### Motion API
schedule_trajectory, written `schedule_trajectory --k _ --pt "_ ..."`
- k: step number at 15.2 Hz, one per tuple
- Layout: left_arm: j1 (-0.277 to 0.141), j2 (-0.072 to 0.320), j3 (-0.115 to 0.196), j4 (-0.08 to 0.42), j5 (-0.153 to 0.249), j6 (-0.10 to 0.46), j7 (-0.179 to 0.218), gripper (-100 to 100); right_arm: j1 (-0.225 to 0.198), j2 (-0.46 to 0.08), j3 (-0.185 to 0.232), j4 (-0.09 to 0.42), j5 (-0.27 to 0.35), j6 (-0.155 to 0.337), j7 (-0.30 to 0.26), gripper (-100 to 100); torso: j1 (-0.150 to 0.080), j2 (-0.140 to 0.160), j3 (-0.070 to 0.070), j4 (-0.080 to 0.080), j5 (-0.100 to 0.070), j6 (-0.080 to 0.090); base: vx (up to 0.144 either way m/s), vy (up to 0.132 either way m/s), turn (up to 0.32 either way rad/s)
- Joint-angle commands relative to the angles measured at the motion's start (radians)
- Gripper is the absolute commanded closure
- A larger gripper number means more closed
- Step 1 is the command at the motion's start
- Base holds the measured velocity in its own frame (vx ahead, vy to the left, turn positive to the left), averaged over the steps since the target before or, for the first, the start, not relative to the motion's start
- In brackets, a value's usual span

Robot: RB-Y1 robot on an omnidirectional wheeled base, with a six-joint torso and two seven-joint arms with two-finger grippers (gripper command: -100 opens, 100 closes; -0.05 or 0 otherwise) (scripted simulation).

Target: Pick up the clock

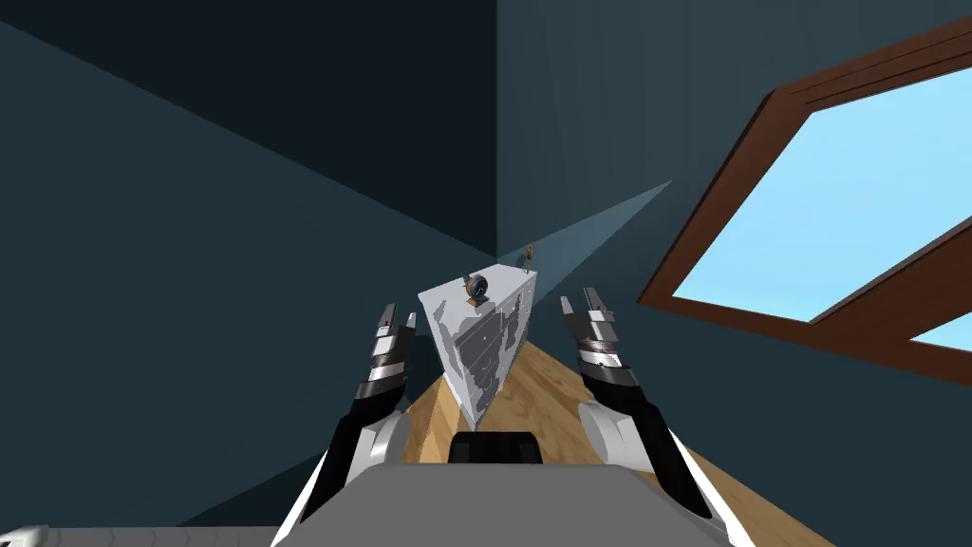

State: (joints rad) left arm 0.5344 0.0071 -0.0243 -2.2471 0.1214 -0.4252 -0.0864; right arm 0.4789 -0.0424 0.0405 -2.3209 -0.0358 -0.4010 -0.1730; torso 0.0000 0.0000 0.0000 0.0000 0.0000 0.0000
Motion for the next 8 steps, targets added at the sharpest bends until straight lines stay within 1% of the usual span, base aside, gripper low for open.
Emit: schedule_trajectory --k 1,3,4,5,7,8 --pt "0.003 0.033 0.008 0.002 -0.002 -0.003 -0.002 -100 0.0 0.0 0.0 0.0 0.0 0.0 0.0 0 0.0 0.0 0.0 0.0 0.0 0.0 -0.005 0.0 -0.056" --pt "0.012 0.082 0.026 0.007 -0.008 -0.009 -0.008 -100 0.0 0.0 0.0 0.0 0.0 0.0 0.0 0 0.001 0.001 0.0 0.0 0.0 0.0 -0.02 0.009 -0.13" --pt "0.012 0.083 0.026 0.007 -0.008 -0.009 -0.008 -100 0.0 0.0 0.0 0.0 0.0 0.0 0.0 0 0.001 0.002 0.001 0.0 0.0 0.0 -0.031 0.011 -0.097" --pt "0.017 0.108 0.039 0.009 -0.011 -0.013 -0.012 -100 0.0 0.0 0.0 0.0 0.0 0.0 0.0 0 0.001 0.002 0.001 0.0 0.0 0.0 -0.034 0.009 -0.124" --pt "0.03 0.158 0.069 0.016 -0.019 -0.024 -0.021 -100 0.0 0.0 0.0 0.0 0.0 0.0 0.0 0 0.002 0.003 0.002 0.001 0.0 0.0 -0.053 0.017 -0.221" --pt "0.03 0.159 0.069 0.016 -0.019 -0.024 -0.021 -100 0.0 0.0 0.0 0.0 0.0 0.0 0.0 0 0.002 0.004 0.002 0.001 0.0 0.001 -0.063 0.02 -0.173"
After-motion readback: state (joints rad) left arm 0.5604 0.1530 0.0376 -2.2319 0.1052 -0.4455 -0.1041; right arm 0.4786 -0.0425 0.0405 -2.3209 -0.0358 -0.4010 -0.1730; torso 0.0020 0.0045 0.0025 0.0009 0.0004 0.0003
